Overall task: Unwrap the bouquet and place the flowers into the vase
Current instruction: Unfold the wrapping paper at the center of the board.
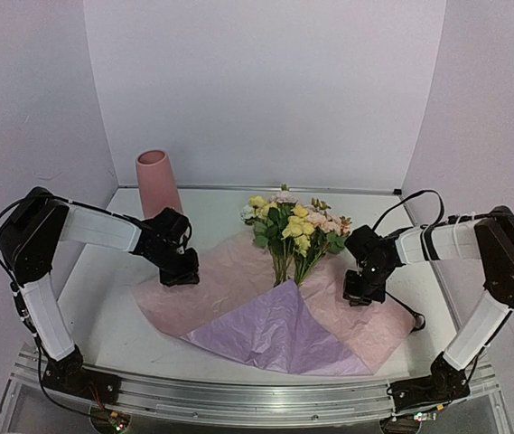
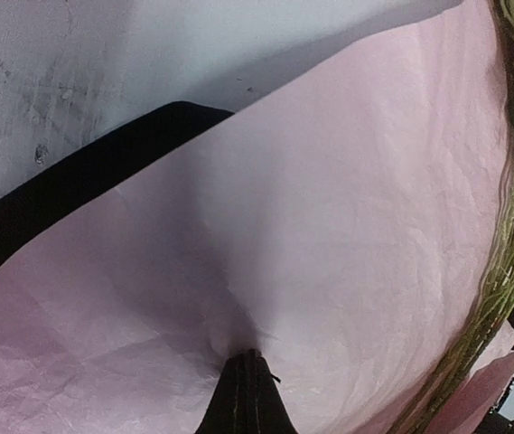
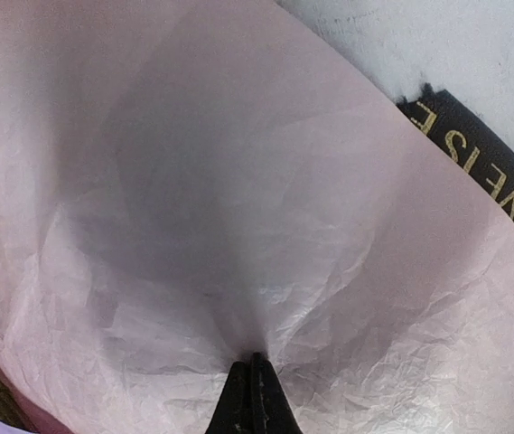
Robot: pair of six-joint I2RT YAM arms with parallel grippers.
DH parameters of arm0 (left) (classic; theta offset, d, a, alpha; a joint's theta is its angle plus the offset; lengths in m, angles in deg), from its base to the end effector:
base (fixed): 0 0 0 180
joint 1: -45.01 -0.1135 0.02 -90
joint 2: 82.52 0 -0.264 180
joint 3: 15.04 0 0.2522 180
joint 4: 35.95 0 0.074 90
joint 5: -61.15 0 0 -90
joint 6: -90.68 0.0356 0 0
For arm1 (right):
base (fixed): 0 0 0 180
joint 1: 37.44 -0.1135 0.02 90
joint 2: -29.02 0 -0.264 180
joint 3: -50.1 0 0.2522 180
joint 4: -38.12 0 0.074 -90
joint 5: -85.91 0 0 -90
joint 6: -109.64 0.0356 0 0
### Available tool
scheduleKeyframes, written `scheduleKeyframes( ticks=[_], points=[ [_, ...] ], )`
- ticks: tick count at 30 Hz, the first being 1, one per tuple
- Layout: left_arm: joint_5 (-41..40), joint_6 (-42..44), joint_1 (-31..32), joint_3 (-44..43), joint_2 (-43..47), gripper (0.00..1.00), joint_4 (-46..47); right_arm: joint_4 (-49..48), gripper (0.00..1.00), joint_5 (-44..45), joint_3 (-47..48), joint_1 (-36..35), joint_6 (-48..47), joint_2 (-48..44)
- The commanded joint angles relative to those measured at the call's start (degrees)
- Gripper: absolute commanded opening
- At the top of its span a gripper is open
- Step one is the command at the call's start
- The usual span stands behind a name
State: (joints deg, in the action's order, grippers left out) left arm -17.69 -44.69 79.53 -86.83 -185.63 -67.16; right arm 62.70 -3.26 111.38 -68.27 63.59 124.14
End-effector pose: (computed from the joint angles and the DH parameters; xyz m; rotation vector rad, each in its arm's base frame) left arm 0.2808 -0.2015 0.1429 -0.1999 2.8180 -0.6548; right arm 0.2668 0.1587 0.1426 0.3094 2.6427 0.4416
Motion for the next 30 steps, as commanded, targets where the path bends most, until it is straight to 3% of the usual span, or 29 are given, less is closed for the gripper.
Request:
scheduleKeyframes(
  ticks=[1,9,22,30],
  points=[
    [-2.1,0.5,-1.3,-1.0,-2.2,0.00,1.1,2.9,0.00,0.6,0.1,1.4,0.0,3.5],
    [-2.0,2.6,-4.0,-2.9,-5.6,0.00,0.7,3.0,0.00,-0.2,4.1,4.8,-1.4,8.7],
    [-1.2,6.6,-6.4,-14.0,-14.6,0.00,0.2,6.6,0.00,-0.3,18.0,9.7,-4.3,18.1],
    [-0.7,9.8,-7.0,-12.8,-8.6,0.07,-0.7,9.4,0.00,-3.5,21.9,10.3,-8.6,13.6]
  ],
)
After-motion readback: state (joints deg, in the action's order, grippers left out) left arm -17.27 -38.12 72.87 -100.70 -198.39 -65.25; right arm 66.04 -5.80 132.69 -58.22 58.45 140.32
